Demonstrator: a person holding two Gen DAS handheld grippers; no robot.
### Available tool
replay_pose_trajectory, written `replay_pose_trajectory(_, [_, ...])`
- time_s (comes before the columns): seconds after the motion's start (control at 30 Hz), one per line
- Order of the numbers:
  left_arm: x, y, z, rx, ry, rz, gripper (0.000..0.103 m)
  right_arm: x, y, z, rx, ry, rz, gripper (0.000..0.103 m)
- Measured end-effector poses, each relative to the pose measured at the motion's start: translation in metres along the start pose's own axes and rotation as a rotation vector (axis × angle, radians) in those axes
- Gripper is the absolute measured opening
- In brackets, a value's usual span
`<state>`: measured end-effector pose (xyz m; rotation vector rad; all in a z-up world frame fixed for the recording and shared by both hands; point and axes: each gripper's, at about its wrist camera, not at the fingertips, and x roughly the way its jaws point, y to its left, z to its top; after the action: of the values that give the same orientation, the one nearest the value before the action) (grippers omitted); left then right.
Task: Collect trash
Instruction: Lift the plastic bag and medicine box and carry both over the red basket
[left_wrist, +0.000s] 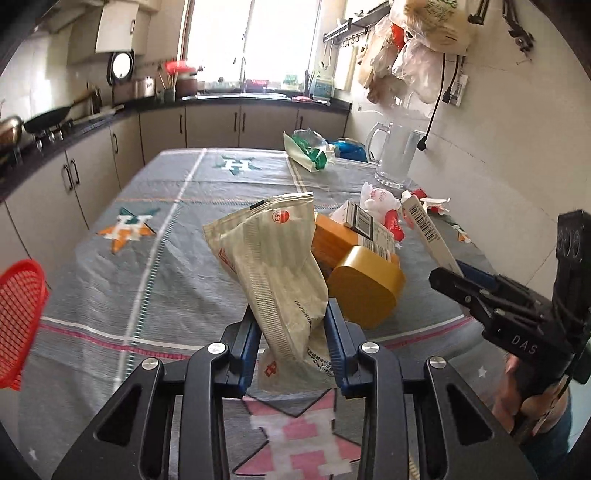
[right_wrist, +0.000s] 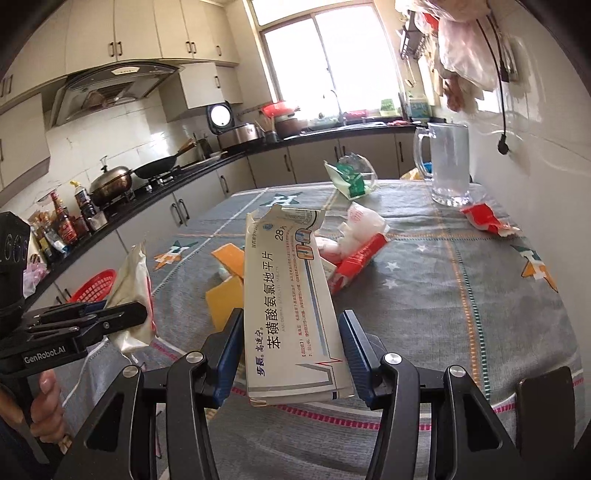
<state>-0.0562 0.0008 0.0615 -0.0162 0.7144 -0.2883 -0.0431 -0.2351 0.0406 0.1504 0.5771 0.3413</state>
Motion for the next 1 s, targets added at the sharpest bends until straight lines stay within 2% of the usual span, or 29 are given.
replay_pose_trajectory(0.3, [-0.016,0.003,-0.006,0.027,-0.037,0.04,0.032,-0.01,0.009,-0.004,0.053,-0.015,0.031,0.056])
replay_pose_trajectory(0.63, [-0.029,0.015,-0.009,0.015,-0.071,0.074,0.033,-0.012,0.046,0.001,-0.007,-0.005,0.069,0.056])
replay_pose_trajectory(1.0, [-0.039,0.034,-0.01,-0.022,-0.089,0.103,0.033,-0.003,0.065,0.002,-0.022,0.035,0.098,0.056])
